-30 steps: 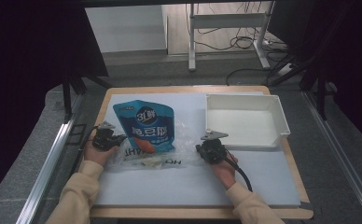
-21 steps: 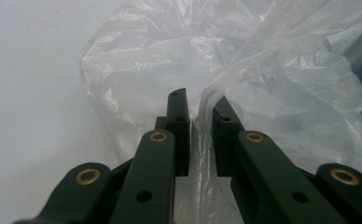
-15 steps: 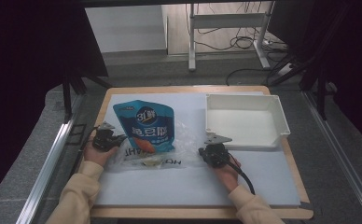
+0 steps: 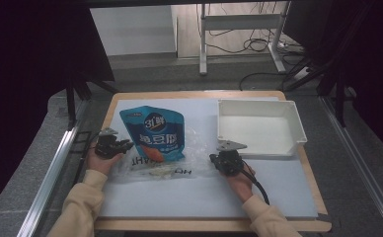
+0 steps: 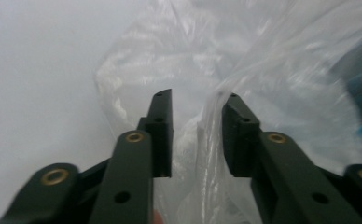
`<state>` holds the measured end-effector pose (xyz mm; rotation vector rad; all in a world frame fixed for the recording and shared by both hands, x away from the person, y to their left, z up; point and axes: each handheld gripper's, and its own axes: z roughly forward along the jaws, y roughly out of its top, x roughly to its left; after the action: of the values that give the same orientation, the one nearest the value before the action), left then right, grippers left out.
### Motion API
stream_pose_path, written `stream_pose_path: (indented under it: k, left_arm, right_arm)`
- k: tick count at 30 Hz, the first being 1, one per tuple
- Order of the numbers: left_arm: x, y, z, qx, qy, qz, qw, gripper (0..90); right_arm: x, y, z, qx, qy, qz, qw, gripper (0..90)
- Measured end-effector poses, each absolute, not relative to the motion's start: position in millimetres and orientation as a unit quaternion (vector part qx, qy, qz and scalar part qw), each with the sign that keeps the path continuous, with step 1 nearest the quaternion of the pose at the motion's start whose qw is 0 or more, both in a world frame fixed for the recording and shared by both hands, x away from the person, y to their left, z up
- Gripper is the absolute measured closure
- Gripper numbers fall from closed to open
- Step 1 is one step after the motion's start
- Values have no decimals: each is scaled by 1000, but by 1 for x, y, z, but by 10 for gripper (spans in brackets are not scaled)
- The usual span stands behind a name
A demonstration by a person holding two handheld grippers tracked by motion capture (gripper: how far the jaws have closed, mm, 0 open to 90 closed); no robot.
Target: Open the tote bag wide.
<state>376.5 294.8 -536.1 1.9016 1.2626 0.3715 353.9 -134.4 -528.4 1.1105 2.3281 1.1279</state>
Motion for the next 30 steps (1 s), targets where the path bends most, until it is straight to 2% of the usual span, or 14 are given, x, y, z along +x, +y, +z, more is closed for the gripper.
stream_pose_path:
  k: [9, 11, 15, 17, 19, 22, 25, 30]
  left_arm:
    - [365, 310, -497, 721, 485, 152, 471, 413]
    - [362, 312, -489, 718, 480, 155, 479, 382]
    - [357, 314, -478, 714, 476, 162, 488, 383]
    - [353, 315, -473, 712, 477, 158, 490, 430]
    - [348, 315, -467, 716, 473, 148, 492, 521]
    - [341, 315, -460, 718, 474, 141, 490, 663]
    - [334, 313, -457, 720, 473, 134, 490, 767]
    - [321, 308, -456, 731, 463, 129, 485, 838]
  right_arm:
    - [354, -132, -528, 383, 818, 396, 164, 877]
    - [353, -132, -527, 383, 819, 395, 164, 877]
    - [353, -132, -526, 381, 818, 398, 166, 873]
    - [352, -132, -524, 379, 818, 401, 165, 849]
    - [351, -132, -522, 376, 817, 407, 164, 816]
    - [349, -131, -515, 365, 815, 423, 157, 726]
    - [345, -130, -506, 355, 812, 436, 157, 654]
    - [340, -127, -493, 337, 807, 459, 158, 586]
